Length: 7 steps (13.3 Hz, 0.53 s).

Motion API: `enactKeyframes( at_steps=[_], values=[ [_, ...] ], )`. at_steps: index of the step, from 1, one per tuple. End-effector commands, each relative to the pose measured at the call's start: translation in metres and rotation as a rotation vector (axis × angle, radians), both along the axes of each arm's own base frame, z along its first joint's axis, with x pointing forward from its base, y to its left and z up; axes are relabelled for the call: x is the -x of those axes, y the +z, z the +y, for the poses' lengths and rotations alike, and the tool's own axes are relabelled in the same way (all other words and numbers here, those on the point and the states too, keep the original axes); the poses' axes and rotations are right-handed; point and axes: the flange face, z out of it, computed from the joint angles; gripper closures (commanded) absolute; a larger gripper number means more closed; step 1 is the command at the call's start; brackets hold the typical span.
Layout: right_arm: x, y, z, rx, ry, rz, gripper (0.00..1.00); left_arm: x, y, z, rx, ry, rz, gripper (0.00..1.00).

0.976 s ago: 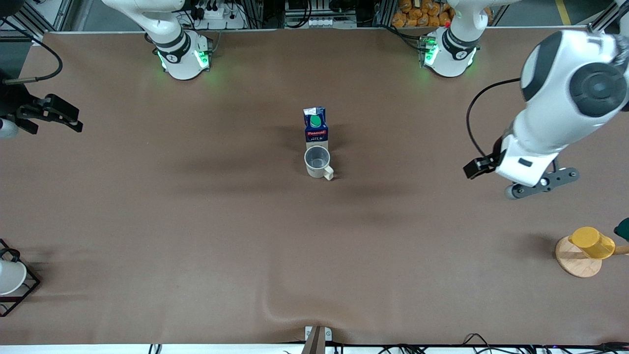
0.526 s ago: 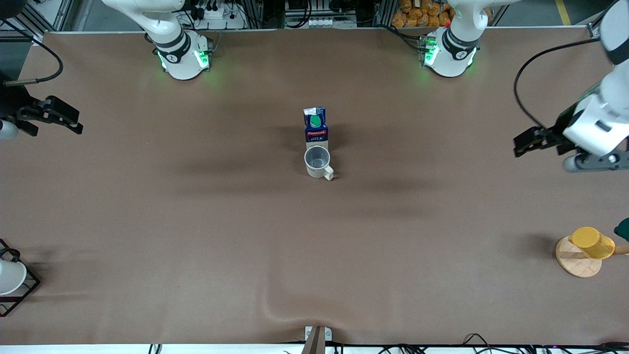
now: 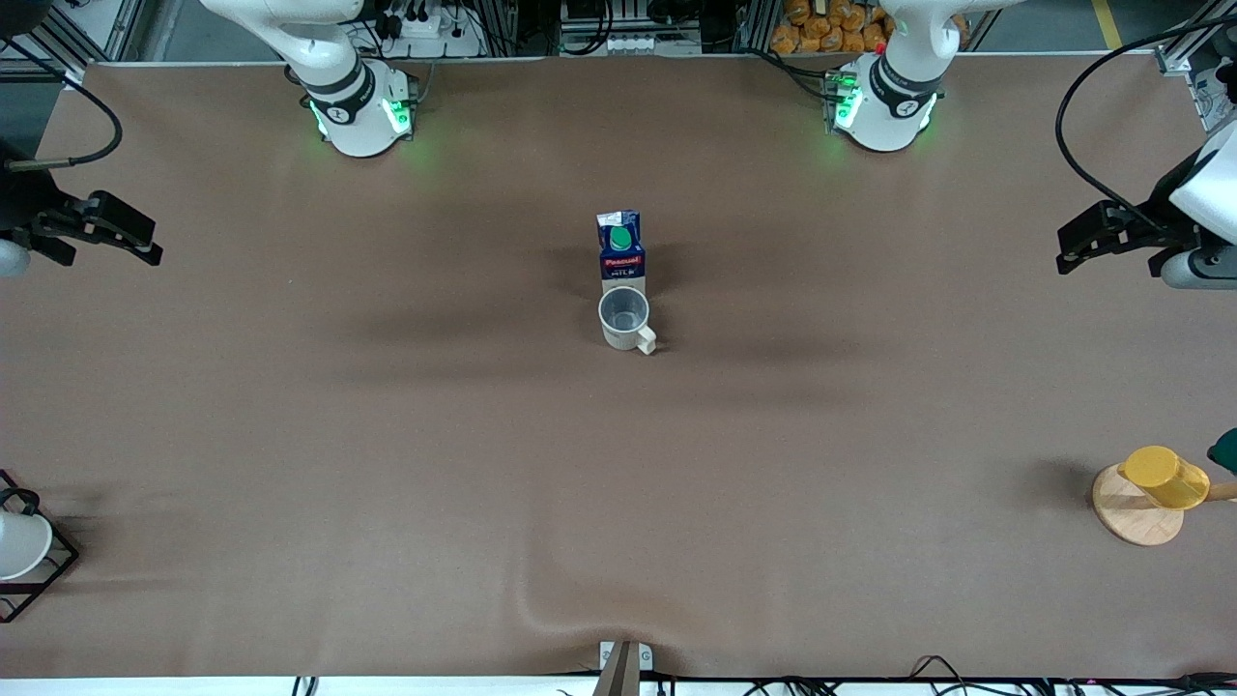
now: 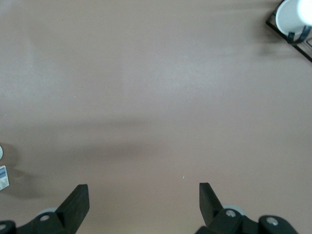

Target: Place milk next to cup

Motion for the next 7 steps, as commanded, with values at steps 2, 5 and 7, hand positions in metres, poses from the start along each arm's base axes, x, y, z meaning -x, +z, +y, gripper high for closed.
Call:
enactKeyframes(
  at_steps=[2, 5, 7],
  values=[
    [0.0079, 0.0095, -0.0077, -0.001, 0.0, 0.0, 0.0, 0.0068, 0.0024, 0.0079, 0.027, -0.001, 0.032, 0.0],
    [0.0044, 0.0132, -0.0069, 0.006, 0.078, -0.019, 0.0, 0.0113, -0.0004, 0.0065, 0.025, -0.001, 0.072, 0.0],
    [0.0036, 0.0119, -0.006, 0.004, 0.078, -0.019, 0.0, 0.0117, -0.0026, 0.0055, 0.026, -0.003, 0.078, 0.0]
  ],
)
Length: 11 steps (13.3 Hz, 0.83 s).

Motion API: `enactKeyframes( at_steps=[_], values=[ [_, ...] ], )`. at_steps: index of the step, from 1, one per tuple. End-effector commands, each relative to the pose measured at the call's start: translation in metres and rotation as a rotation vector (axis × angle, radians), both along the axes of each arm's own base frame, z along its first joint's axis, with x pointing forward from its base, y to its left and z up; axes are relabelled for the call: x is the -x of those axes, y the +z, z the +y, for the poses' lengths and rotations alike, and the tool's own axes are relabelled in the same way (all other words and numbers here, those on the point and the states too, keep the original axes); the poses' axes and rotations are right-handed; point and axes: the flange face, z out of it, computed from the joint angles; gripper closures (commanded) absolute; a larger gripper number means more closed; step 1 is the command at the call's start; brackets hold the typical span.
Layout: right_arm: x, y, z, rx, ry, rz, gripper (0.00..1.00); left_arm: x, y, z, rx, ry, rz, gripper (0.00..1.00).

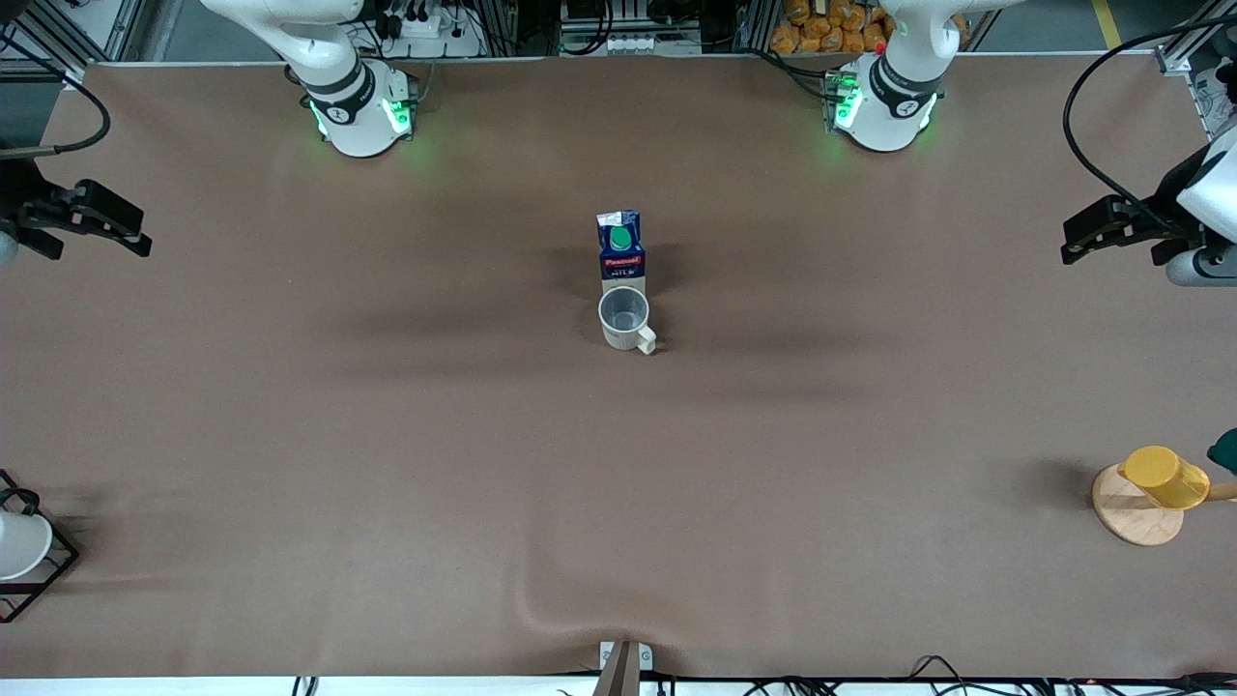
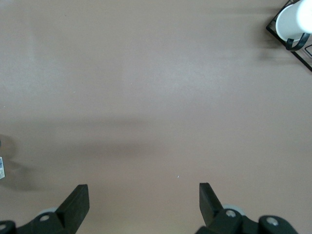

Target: Place milk next to cup

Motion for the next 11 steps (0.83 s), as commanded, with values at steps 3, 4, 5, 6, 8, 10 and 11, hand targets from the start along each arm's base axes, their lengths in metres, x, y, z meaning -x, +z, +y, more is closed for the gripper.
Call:
enactKeyframes(
  at_steps=[3, 4, 5, 6, 8, 10, 11],
  values=[
    [0.001, 0.005, -0.002, -0.004, 0.013, -0.009, 0.0, 0.006, 0.005, -0.003, 0.028, -0.018, 0.012, 0.0],
    [0.001, 0.004, -0.001, -0.006, 0.013, -0.009, 0.0, 0.006, 0.005, -0.004, 0.034, -0.016, 0.011, 0.0],
    [0.001, 0.003, -0.001, -0.006, 0.013, -0.007, 0.0, 0.006, 0.005, -0.005, 0.047, -0.015, 0.011, 0.0],
    [0.001, 0.003, -0.001, -0.006, 0.013, -0.007, 0.0, 0.006, 0.005, -0.005, 0.049, -0.013, 0.011, 0.0],
    [0.001, 0.003, -0.001, -0.006, 0.013, -0.006, 0.0, 0.005, 0.005, -0.009, 0.058, -0.013, 0.008, 0.0],
    [0.001, 0.002, -0.001, -0.006, 0.015, -0.001, 0.0, 0.005, 0.005, -0.013, 0.052, -0.02, 0.008, 0.0],
    [0.001, 0.002, -0.001, -0.008, 0.013, -0.001, 0.0, 0.005, 0.005, -0.013, 0.047, -0.02, 0.008, 0.0]
  ],
)
